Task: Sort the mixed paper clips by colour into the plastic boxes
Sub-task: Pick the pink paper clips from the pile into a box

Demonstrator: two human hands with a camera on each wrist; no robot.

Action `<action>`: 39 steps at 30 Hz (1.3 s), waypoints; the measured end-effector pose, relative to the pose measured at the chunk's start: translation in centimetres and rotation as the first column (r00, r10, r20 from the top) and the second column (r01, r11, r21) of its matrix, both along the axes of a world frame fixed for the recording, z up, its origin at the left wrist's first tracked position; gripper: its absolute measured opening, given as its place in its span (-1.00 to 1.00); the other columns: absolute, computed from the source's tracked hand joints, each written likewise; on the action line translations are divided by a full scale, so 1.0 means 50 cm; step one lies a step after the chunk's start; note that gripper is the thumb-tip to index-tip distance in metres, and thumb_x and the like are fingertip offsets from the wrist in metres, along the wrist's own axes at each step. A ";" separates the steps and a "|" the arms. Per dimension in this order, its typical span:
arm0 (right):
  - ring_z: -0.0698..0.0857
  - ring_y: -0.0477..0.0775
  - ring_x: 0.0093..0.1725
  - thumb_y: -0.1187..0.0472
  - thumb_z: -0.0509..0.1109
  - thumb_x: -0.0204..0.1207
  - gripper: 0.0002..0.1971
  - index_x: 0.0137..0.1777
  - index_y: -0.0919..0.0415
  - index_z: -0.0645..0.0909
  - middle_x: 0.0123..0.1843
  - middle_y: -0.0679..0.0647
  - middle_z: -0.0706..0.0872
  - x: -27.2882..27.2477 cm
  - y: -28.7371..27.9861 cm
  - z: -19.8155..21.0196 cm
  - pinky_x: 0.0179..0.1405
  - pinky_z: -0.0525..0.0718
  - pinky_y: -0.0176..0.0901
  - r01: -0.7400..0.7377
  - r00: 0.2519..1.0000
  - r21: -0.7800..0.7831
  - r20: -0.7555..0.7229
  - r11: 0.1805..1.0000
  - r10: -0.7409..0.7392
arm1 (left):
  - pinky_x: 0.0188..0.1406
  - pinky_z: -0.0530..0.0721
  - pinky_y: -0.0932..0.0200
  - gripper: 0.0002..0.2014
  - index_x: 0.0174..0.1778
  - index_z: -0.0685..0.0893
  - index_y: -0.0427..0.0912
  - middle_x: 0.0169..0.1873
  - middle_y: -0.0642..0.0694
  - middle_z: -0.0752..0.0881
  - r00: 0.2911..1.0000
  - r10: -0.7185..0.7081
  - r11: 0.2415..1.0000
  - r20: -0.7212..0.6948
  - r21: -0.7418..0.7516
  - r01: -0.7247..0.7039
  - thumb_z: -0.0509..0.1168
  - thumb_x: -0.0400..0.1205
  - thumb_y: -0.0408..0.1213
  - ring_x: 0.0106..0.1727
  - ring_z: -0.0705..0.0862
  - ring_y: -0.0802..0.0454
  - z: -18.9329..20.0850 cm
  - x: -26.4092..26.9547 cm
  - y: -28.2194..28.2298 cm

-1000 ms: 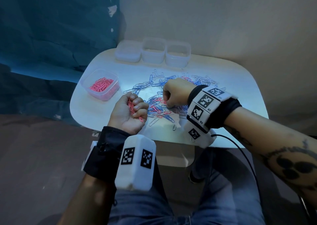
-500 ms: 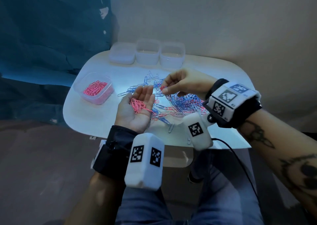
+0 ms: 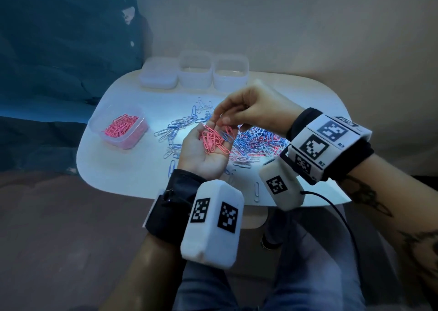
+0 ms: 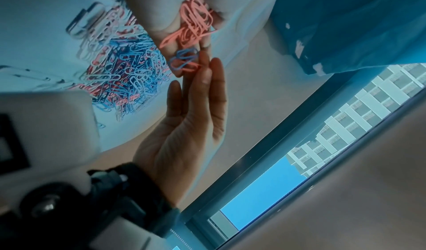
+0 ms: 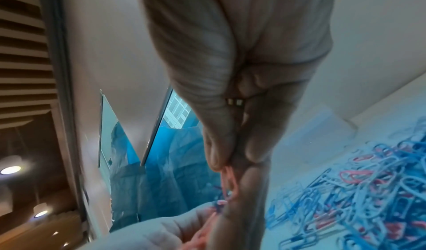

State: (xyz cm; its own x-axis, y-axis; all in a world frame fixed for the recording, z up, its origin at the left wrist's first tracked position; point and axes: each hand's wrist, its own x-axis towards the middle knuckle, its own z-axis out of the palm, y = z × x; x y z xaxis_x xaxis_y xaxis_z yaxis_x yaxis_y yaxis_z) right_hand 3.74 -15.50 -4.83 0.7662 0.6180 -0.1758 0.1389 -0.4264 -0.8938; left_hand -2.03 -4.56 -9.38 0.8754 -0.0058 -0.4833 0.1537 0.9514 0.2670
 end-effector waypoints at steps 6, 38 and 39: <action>0.62 -0.24 -0.50 0.50 0.36 0.46 -0.83 0.00 0.30 0.62 -0.43 0.02 0.70 0.013 -0.010 0.008 -0.55 0.53 -0.51 0.084 0.996 0.020 0.000 0.996 -0.084 | 0.14 0.55 -0.10 -0.61 -0.14 0.60 -0.40 -0.21 -0.32 0.72 1.000 0.019 0.999 -0.012 -0.027 -0.020 -0.08 0.75 -0.28 0.20 0.68 -0.17 0.006 -0.009 0.020; 0.58 0.03 -0.43 0.47 0.31 0.51 -0.82 -0.31 0.30 0.55 -0.44 0.13 0.59 -0.007 0.021 0.037 -0.68 0.55 -0.44 0.171 0.985 -0.336 0.077 0.926 -0.154 | 0.11 0.51 -0.04 -0.57 -0.26 0.58 -0.28 -0.44 -0.21 0.76 0.995 0.103 0.994 0.008 -0.029 -0.102 -0.11 0.76 -0.22 0.35 0.56 -0.17 0.011 -0.018 0.018; 0.56 0.01 -0.47 0.49 0.31 0.51 -0.91 -0.20 0.38 0.58 -0.43 0.15 0.59 -0.003 0.023 0.037 -0.69 0.54 -0.43 0.186 0.982 -0.356 0.096 0.916 -0.163 | 0.09 0.51 -0.04 -0.56 -0.25 0.58 -0.28 -0.43 -0.21 0.77 0.995 0.098 0.995 0.004 -0.026 -0.098 -0.12 0.76 -0.21 0.41 0.52 -0.17 0.009 -0.020 0.021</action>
State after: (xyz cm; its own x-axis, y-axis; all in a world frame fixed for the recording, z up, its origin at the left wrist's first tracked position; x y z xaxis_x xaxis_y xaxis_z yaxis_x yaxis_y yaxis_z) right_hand 3.59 -14.36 -2.96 0.8729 0.3768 -0.3099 0.0837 -0.7414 -0.6659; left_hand -3.05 -3.49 -8.92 0.8750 0.0680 -0.4793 0.0576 0.9684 0.2426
